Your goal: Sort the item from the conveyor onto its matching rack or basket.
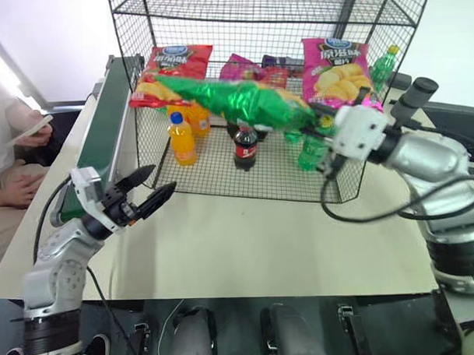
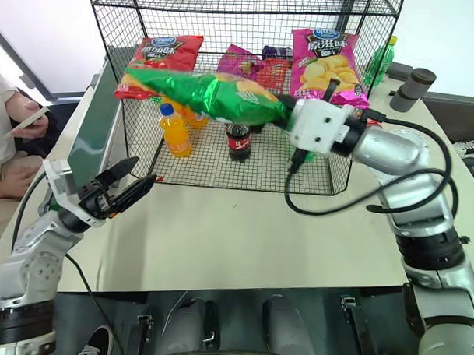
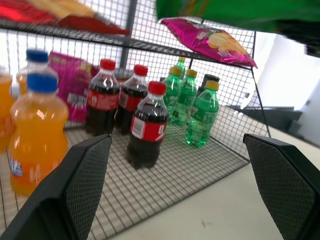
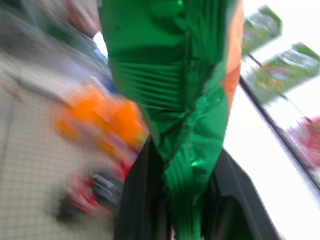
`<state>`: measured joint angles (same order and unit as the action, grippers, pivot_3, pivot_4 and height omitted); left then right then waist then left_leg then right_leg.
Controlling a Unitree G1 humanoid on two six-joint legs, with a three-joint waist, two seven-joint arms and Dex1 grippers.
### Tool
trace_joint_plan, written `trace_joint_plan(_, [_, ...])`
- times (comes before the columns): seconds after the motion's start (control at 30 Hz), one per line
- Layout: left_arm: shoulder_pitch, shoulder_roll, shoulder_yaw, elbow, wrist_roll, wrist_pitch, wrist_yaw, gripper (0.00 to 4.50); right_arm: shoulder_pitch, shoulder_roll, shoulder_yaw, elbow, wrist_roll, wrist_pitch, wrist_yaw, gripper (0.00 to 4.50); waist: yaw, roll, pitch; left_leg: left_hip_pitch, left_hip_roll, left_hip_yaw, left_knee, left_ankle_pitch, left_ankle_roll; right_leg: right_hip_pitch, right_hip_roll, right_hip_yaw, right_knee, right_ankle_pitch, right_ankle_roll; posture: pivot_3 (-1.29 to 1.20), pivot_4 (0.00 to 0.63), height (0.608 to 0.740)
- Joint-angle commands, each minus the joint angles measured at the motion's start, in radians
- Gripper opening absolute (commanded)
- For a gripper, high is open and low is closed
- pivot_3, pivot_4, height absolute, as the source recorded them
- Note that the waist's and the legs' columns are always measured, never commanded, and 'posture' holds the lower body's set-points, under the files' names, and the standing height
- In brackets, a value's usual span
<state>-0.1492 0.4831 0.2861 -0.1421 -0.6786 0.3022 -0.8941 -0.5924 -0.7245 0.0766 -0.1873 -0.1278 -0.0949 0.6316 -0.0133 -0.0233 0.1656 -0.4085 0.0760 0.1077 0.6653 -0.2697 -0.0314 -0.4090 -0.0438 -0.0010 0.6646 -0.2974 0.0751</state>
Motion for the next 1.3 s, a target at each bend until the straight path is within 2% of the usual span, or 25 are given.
trace_joint_plan(0.03, [-0.019,-0.015,-0.011,-0.019,0.013,-0.038,0.008,4.5,-0.064,-0.003,0.004,0.054,-0.158,-0.118,-0.126,0.14,-0.002,0.0,0.0,0.0,0.001,0.0,0.0,0.0,0.0,-0.001,0.0,0.0,0.0,0.0,0.0,0.0,0.15,0.74])
trace_joint_plan(0.13, [-0.013,-0.027,-0.02,-0.012,0.019,-0.048,0.008,4.5,-0.107,0.014,0.031,0.115,-0.32,-0.073,-0.236,0.14,-0.007,0.001,0.0,0.0,0.002,0.001,-0.001,0.001,-0.001,-0.001,0.002,0.001,0.0,0.0,0.0,0.0,0.15,0.74])
trace_joint_plan(0.4, [-0.005,-0.058,-0.035,0.023,0.053,-0.109,0.012,4.5,-0.195,0.158,0.135,0.245,-0.545,0.073,-0.373,0.14,-0.007,0.001,0.0,0.0,0.003,0.003,-0.001,0.002,-0.004,-0.002,0.002,0.001,0.001,0.0,0.0,0.0,0.15,0.74])
trace_joint_plan(0.6, [0.005,-0.074,-0.039,0.036,0.131,-0.204,0.05,4.5,-0.264,0.216,0.126,0.352,-0.565,0.167,-0.433,0.14,-0.002,0.001,0.0,-0.001,0.003,0.004,-0.001,0.002,-0.004,-0.002,0.001,0.001,0.001,0.0,0.0,0.0,0.15,0.74])
trace_joint_plan(0.87, [0.04,-0.134,-0.079,-0.003,0.233,-0.318,0.142,4.5,-0.272,0.242,0.122,0.36,-0.568,0.276,-0.475,0.14,-0.006,0.001,0.0,-0.001,0.003,0.005,-0.001,0.002,-0.003,-0.002,0.001,0.001,0.001,0.0,0.0,0.0,0.15,0.74])
trace_joint_plan(1.27, [0.043,-0.167,-0.119,-0.034,0.238,-0.324,0.202,4.5,-0.325,0.303,0.138,0.463,-0.512,0.277,-0.485,0.14,-0.008,0.001,0.0,-0.001,0.003,0.005,-0.001,0.002,-0.003,-0.002,0.002,0.001,0.001,0.0,0.0,0.0,0.15,0.74])
trace_joint_plan(1.3, [0.043,-0.167,-0.123,-0.035,0.242,-0.326,0.204,4.5,-0.328,0.309,0.132,0.471,-0.493,0.269,-0.482,0.64,-0.007,0.001,0.0,-0.001,0.003,0.005,-0.001,0.002,-0.003,-0.002,0.002,0.001,0.001,0.0,0.0,0.0,0.15,0.74])
